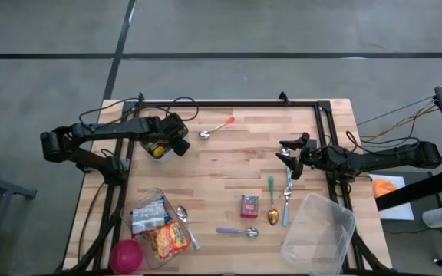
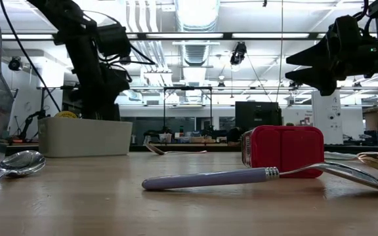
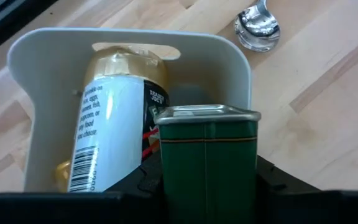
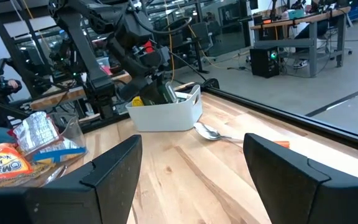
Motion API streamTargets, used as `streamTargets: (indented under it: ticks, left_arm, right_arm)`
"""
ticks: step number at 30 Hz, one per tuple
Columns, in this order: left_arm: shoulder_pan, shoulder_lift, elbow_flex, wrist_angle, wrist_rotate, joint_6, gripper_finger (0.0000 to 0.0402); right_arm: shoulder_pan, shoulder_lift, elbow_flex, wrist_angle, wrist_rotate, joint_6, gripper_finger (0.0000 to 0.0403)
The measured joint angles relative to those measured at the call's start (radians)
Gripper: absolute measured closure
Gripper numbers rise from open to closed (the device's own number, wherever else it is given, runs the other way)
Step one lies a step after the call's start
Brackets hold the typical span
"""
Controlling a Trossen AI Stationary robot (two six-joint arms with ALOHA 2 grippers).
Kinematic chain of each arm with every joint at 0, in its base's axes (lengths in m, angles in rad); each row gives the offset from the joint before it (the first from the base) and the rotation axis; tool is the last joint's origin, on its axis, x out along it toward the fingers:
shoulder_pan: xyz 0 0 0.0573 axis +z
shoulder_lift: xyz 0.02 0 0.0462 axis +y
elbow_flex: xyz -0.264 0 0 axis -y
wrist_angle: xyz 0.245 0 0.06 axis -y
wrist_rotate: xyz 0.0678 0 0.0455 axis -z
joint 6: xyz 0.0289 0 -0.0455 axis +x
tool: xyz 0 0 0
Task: Pick & Place Food Item
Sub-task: Put the black seasoning can into the gray bin
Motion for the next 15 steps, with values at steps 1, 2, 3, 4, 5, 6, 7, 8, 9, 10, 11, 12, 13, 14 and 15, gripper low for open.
streamTargets:
  ticks: [1,2,3,4,5,6,7,8,9,10,11,12,13,14,15]
  left_arm:
    - [0.0,0.0,0.0,0.002,0.003,0.0,0.0272]
    - [0.0,0.0,0.0,0.002,0.003,0.0,0.0272]
    - [0.0,0.0,0.0,0.002,0.003,0.001,0.0272]
    - [0.0,0.0,0.0,0.002,0.003,0.004,0.0272]
    - [0.0,0.0,0.0,0.003,0.003,0.005,0.0272]
    - [0.0,0.0,0.0,0.004,0.005,0.007,0.0272]
    - [0.0,0.0,0.0,0.005,0.006,0.007,0.0271]
    - [0.0,0.0,0.0,0.005,0.006,0.007,0.0269]
    - [0.0,0.0,0.0,0.005,0.006,0.007,0.0266]
    - [0.0,0.0,0.0,0.005,0.006,0.007,0.0261]
    - [0.0,0.0,0.0,0.006,0.006,0.007,0.0255]
    - [0.0,0.0,0.0,0.006,0.006,0.006,0.0247]
    - [0.0,0.0,0.0,0.006,0.006,0.004,0.0238]
    - [0.0,0.0,0.0,0.007,0.007,0.004,0.0229]
    - [0.0,0.0,0.0,0.008,0.006,0.004,0.022]
  right_arm:
    - [0.0,0.0,0.0,0.0,0.0,0.0,0.0126]
    - [0.0,0.0,0.0,0.0,0.0,0.0,0.0126]
    - [0.0,0.0,0.0,0.0,0.0,0.0,0.0126]
    - [0.0,0.0,0.0,0.0,0.0,0.0,0.0126]
    - [0.0,0.0,0.0,0.0,0.0,0.0,0.0126]
    - [0.0,0.0,0.0,0.0,0.0,0.0,0.0126]
    - [0.0,0.0,0.0,0.0,0.0,0.0,0.0126]
    - [0.0,0.0,0.0,0.0,0.0,0.0,0.0126]
    - [0.0,0.0,0.0,0.0,0.0,0.0,0.0126]
    - [0.0,0.0,0.0,0.0,0.0,0.0,0.0126]
    - [0.0,0.0,0.0,0.0,0.0,0.0,0.0126]
    - [0.0,0.0,0.0,0.0,0.0,0.0,0.0126]
    - [0.0,0.0,0.0,0.0,0.0,0.0,0.0126]
    - [0.0,0.0,0.0,0.0,0.0,0.0,0.0126]
    - [0.0,0.0,0.0,0.0,0.0,0.0,0.0126]
